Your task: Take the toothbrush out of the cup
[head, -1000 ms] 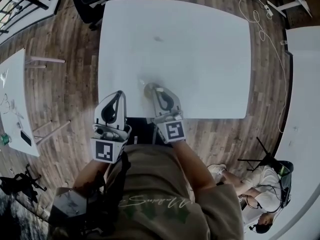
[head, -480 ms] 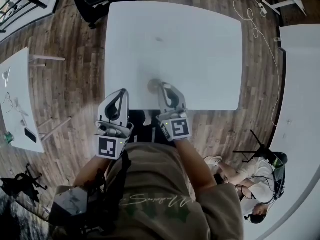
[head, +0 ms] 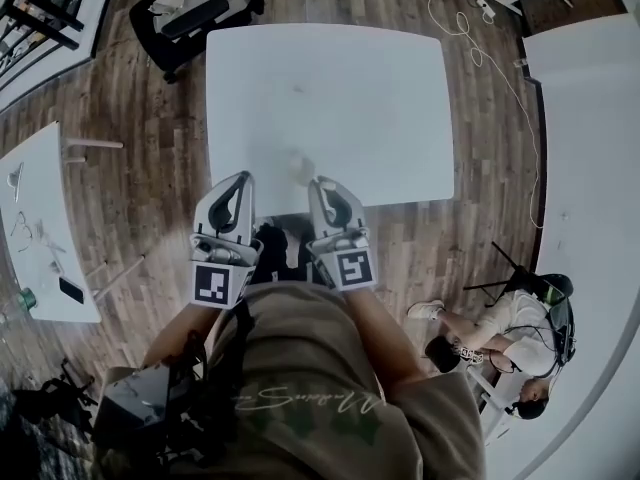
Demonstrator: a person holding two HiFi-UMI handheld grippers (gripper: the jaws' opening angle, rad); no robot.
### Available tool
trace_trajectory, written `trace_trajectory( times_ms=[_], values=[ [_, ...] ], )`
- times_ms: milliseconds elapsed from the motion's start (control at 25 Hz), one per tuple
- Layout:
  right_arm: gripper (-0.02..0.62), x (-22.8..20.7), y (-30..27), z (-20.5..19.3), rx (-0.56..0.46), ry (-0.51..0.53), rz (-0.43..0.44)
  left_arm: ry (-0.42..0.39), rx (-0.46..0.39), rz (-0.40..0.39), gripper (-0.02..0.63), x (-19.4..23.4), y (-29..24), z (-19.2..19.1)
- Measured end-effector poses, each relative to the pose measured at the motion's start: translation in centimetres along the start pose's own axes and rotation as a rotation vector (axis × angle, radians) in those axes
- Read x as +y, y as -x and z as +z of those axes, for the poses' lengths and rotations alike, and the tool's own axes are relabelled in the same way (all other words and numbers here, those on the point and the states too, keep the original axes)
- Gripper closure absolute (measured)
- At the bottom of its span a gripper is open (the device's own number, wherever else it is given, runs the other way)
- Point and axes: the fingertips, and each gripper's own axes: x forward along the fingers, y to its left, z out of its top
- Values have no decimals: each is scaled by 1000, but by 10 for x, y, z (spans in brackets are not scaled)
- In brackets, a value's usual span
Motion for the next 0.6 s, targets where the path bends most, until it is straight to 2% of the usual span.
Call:
trace_trajectory(
  times_ms=[200, 480, 600],
  values=[
    [558, -17, 23, 10, -79, 5, -41, -22, -30, 7, 595, -16, 3, 8],
    [558, -61, 48, 6, -101, 23, -8, -61, -19, 38, 595, -63, -1, -6],
    [558, -87, 62, 5, -94, 8, 20, -113, -26, 86, 595, -83, -7, -9]
  ],
)
